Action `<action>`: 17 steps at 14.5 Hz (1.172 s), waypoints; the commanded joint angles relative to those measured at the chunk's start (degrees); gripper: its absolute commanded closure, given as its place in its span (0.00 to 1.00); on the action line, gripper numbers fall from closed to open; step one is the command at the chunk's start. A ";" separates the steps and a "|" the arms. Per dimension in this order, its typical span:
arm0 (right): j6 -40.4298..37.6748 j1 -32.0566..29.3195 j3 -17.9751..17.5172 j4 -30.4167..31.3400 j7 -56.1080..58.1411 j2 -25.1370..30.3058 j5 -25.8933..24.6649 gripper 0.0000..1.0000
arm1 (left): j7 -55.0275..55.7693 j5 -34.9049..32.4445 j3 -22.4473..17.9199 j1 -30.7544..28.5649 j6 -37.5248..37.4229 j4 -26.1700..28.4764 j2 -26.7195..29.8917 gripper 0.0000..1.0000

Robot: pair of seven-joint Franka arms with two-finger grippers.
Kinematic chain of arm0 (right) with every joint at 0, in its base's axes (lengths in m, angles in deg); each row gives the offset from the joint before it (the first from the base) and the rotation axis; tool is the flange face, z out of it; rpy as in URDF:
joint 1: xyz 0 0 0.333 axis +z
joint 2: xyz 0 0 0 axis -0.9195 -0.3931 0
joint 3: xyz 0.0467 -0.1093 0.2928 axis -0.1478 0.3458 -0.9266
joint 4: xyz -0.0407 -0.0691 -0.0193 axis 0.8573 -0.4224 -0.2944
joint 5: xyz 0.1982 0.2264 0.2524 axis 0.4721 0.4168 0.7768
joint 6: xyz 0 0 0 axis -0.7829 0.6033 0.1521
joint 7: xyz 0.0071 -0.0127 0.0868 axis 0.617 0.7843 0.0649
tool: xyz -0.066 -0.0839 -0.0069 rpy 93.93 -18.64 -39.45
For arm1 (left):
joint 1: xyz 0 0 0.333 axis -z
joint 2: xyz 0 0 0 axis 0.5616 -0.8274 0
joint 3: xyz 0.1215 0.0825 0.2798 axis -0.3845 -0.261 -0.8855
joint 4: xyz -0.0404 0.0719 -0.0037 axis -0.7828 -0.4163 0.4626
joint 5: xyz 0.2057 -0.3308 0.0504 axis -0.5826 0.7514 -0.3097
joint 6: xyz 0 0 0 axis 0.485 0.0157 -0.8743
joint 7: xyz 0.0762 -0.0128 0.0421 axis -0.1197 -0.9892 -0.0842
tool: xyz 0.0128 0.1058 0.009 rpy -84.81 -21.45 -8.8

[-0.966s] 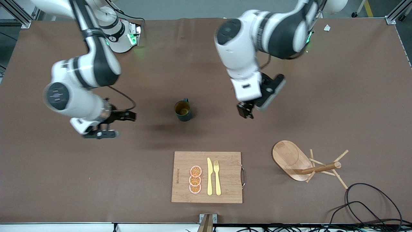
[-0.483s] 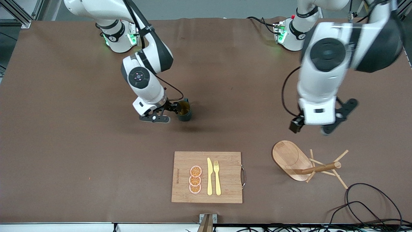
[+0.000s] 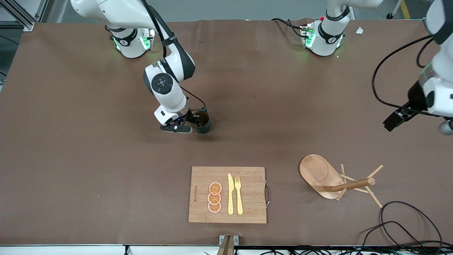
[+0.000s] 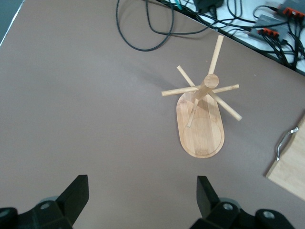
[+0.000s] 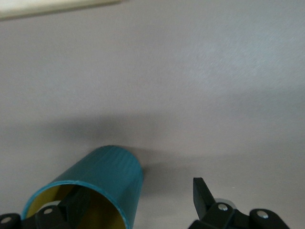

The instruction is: Transfer cup from left to right arm and place

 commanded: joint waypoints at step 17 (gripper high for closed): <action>-10.40 -16.91 2.10 -12.35 63.30 -0.13 -2.83 1.00 | -23.80 9.11 21.41 -27.82 -8.54 6.37 9.05 0.00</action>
